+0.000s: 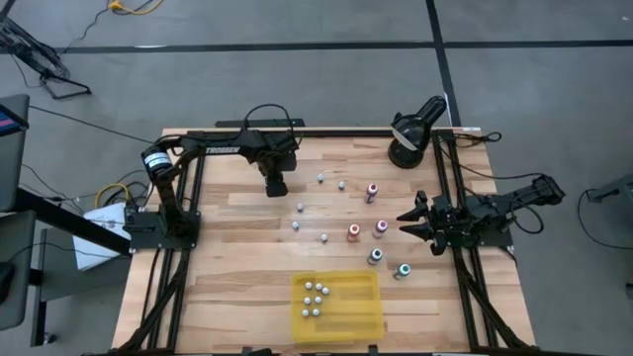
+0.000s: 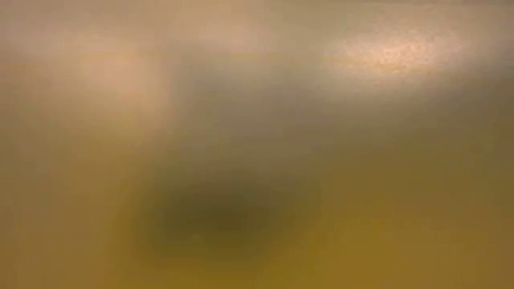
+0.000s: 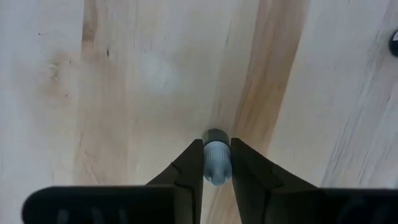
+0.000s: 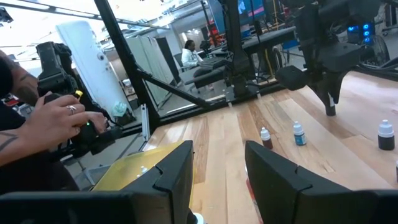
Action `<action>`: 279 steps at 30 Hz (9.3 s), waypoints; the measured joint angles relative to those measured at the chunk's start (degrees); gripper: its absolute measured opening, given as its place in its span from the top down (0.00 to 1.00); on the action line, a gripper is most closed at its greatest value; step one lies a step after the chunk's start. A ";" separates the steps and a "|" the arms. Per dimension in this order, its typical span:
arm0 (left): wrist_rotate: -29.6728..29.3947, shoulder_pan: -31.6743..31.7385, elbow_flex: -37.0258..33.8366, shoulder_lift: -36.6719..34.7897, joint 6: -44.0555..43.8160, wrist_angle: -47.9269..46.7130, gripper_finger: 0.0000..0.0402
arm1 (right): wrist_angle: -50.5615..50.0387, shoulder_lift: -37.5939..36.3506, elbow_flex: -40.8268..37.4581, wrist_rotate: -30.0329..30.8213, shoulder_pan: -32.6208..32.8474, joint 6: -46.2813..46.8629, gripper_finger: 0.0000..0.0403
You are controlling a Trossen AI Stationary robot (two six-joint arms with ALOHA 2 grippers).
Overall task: Pick & Place food coloring
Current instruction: Put the small green food coloring bottle in the yellow bin, then put the small red food coloring bottle in the yellow bin
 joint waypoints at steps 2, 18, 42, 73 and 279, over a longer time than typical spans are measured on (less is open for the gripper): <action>-0.02 0.00 0.00 -0.52 1.31 0.08 0.86 | 0.00 0.00 0.00 0.00 -0.02 0.00 0.66; 5.79 1.14 0.00 -9.01 10.70 -2.73 0.86 | 0.02 0.00 0.02 0.00 -0.01 0.00 0.66; 4.33 -16.95 -0.02 -14.71 12.09 -6.69 0.86 | 0.02 0.00 0.02 0.00 0.00 0.00 0.66; -3.37 -56.72 5.92 -14.65 -28.33 -6.61 0.86 | 0.01 0.01 0.02 0.00 -0.01 0.00 0.66; -13.77 -44.32 41.00 12.09 -9.89 -23.18 0.60 | 0.02 0.02 0.02 0.00 -0.02 0.00 0.66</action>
